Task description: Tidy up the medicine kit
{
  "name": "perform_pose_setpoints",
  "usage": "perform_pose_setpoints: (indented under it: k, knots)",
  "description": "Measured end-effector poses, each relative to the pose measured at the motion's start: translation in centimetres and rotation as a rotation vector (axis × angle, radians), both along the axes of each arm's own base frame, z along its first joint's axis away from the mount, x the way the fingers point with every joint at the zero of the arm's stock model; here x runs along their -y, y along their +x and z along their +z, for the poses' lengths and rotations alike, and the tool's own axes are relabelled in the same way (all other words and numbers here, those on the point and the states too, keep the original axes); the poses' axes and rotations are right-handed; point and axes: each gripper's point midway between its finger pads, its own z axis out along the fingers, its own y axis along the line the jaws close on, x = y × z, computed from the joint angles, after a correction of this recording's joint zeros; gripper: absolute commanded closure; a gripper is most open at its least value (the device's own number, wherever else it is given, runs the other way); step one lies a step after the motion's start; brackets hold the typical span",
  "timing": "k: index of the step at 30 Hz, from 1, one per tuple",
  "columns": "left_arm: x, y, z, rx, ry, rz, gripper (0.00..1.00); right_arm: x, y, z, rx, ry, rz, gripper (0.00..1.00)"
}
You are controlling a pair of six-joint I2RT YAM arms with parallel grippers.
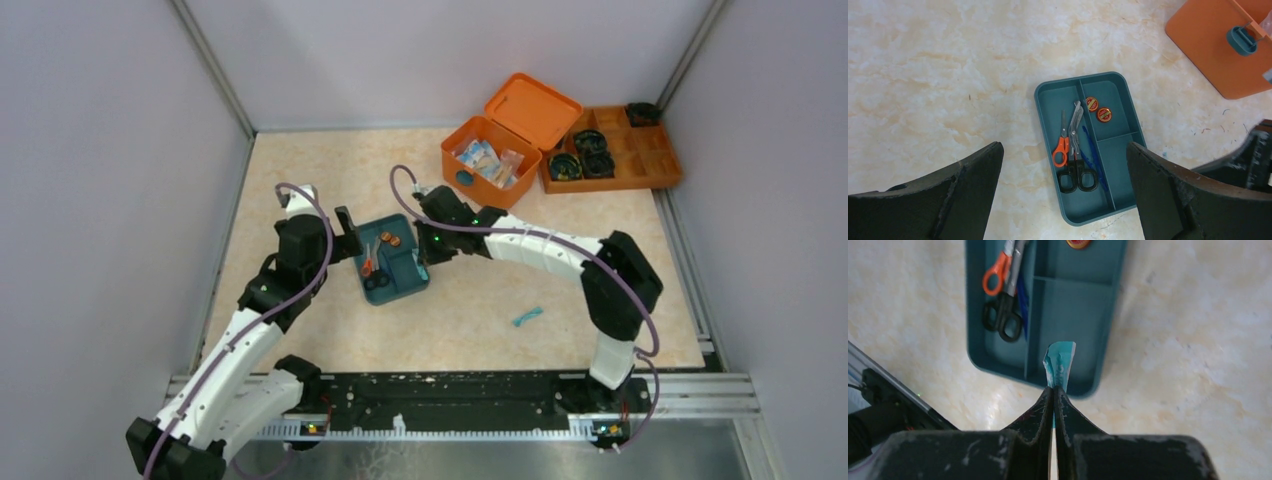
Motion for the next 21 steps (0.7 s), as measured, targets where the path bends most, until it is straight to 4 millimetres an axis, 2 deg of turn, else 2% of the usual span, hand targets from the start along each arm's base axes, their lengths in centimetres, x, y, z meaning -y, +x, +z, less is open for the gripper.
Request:
perform_pose_setpoints:
  k: [4,7,9,14,21]
  knots:
    - [-0.3,-0.2,0.4,0.012,0.000,0.012,0.01,-3.2,1.5,0.0,0.013,0.028,0.034,1.00]
    - [-0.4,-0.2,0.6,0.020,-0.002,0.016,0.01,-4.2,2.1,-0.9,0.000,0.025,0.043,1.00]
    - [-0.4,-0.2,0.6,0.020,-0.001,0.016,0.01,-4.5,2.2,-1.6,-0.013,0.017,0.046,1.00]
    - [-0.5,-0.2,0.5,0.019,-0.001,0.016,0.01,-4.7,1.9,-3.5,-0.044,-0.013,0.054,0.91]
    - [-0.4,-0.3,0.5,0.018,-0.001,0.016,0.01,-4.7,1.9,-3.6,-0.044,-0.016,0.053,0.80]
